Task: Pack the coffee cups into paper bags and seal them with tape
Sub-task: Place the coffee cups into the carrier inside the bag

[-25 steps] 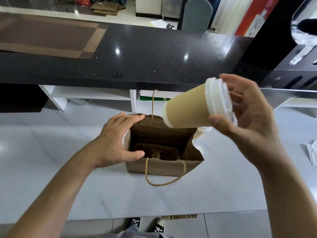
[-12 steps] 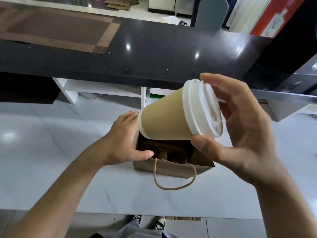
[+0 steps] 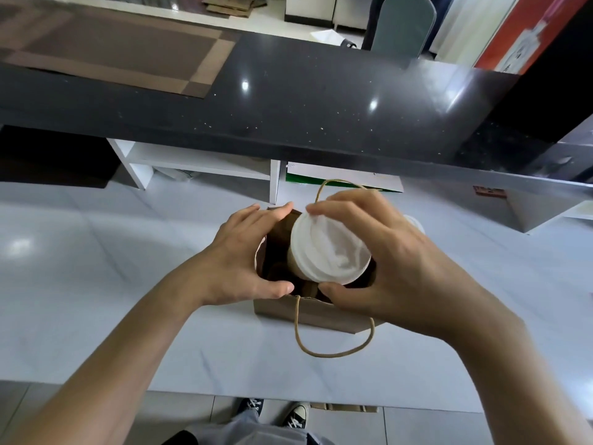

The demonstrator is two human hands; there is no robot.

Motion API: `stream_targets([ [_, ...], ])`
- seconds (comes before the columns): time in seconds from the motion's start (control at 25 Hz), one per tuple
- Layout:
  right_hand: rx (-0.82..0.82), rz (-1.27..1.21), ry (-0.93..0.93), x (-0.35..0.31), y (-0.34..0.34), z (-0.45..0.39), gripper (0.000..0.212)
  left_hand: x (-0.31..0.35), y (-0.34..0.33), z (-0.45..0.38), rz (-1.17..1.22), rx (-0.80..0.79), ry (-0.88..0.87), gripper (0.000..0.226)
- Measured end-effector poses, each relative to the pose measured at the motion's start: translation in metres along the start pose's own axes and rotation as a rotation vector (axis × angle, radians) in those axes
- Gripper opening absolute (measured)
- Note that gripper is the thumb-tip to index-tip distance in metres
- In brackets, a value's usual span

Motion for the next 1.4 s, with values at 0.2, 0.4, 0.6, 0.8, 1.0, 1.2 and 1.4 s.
stream_targets([
  [0.2,-0.204,0.150,0.045,0.023,-0.024,-0.025,0.073,0.003,0.001,0.000,-0.019,-0.004,0.029,0.117],
  [0.4,-0.288,0.165,0.086,0.034,-0.045,-0.049,0.073,0.004,0.001,0.002,-0.037,-0.015,0.033,0.118],
  [0.6,-0.343,0.209,0.082,0.048,-0.077,-0.071,0.068,0.005,0.000,0.001,-0.061,-0.002,0.023,0.118],
  [0.8,-0.391,0.221,0.056,0.057,-0.102,-0.080,0.066,0.006,0.001,0.000,-0.067,0.011,0.005,0.116],
  [1.0,-0.432,0.266,0.054,0.056,-0.108,-0.087,0.066,0.005,0.000,0.000,-0.059,0.010,-0.001,0.115],
  [1.2,-0.525,0.293,0.044,0.054,-0.125,-0.095,0.061,0.003,0.000,-0.001,-0.063,0.017,0.002,0.114],
  [1.4,-0.559,0.295,0.030,0.056,-0.125,-0.101,0.064,0.001,-0.001,0.000,-0.062,0.022,0.008,0.113],
])
Point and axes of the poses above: each hand's wrist, its own z-axis away from the middle knuckle, its own y-axis out of the back of the hand, x = y × z, the point moved 4 cm from there along -z, towards the middle knuckle, and after that the axes turned 13 degrees about -x, right-handed, at the moved point
